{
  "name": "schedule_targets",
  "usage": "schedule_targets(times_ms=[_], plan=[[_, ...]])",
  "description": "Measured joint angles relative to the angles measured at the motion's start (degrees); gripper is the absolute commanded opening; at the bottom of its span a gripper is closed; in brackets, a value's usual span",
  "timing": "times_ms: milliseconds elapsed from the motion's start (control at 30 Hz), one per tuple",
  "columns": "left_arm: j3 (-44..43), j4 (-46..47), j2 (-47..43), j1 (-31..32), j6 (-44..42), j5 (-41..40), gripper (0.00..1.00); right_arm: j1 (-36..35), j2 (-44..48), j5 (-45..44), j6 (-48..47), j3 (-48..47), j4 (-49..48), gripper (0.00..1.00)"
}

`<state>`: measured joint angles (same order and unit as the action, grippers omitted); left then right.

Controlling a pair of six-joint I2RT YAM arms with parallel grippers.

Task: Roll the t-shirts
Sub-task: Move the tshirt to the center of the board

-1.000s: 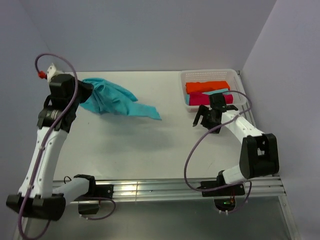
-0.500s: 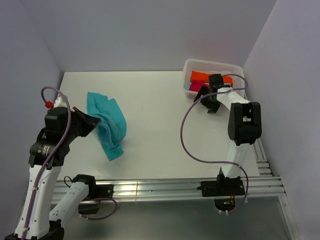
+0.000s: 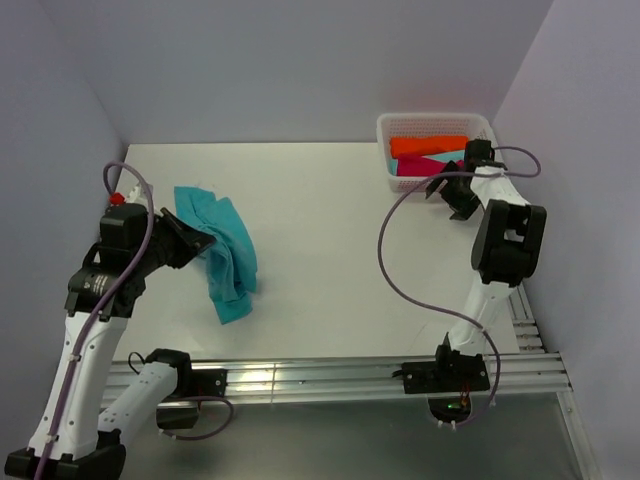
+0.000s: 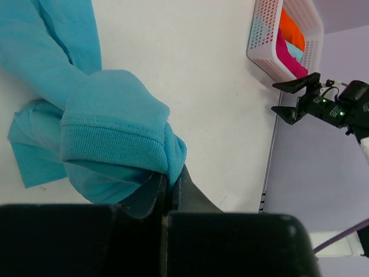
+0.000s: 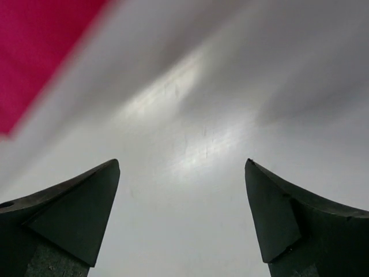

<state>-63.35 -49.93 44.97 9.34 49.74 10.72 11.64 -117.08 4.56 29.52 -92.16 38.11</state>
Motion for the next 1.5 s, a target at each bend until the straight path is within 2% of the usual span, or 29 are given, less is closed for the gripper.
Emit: schedule_targets(times_ms=[67,167,267,367,467,600,700,833,1100,1300,1500], plan=[[0.0,1.4,1.4,1.3,0.1,0.0,0.00,0.0,5.2,2.1,0.3,7.1,-3.5,0.96],[0.0,4.3,4.1,5.1,0.7,-0.7,0.00,-3.3,16.1,4.5,0.7,16.4,-2.9,0.96],[-0.4,8.1,9.0,12.4,1.5,-4.0,0.00,-12.0,28.0,6.1,0.7,21.7,-3.0,0.93],[-4.9,10.9,18.3,22.4,2.0,-7.2,0.00,-19.9,38.8,12.5,1.1,26.9,-4.9,0.87],[-10.5,13.9,27.8,28.4,2.1,-8.3,0.01,-22.4,47.5,17.9,2.1,31.9,-5.8,0.82],[-15.8,17.0,36.4,30.9,2.3,-8.3,0.00,-25.8,56.2,22.4,4.1,38.8,-10.1,0.71],[-19.5,18.1,41.1,30.9,2.5,-7.7,0.00,-29.2,60.9,25.1,5.9,44.2,-14.9,0.70],[-23.9,19.5,46.6,30.9,2.4,-5.9,0.01,-31.9,62.0,25.2,7.2,48.0,-19.5,0.68],[-39.9,18.1,60.3,30.6,0.6,-3.6,0.00,-36.4,55.1,19.7,7.7,48.7,-21.2,0.62],[-41.5,18.1,61.7,29.2,0.1,-1.9,0.00,-39.9,47.0,13.6,7.0,49.5,-20.3,0.57],[-41.5,18.1,61.8,28.3,-0.2,-0.8,0.00,-48.2,42.8,6.8,6.7,48.9,-17.7,0.51]])
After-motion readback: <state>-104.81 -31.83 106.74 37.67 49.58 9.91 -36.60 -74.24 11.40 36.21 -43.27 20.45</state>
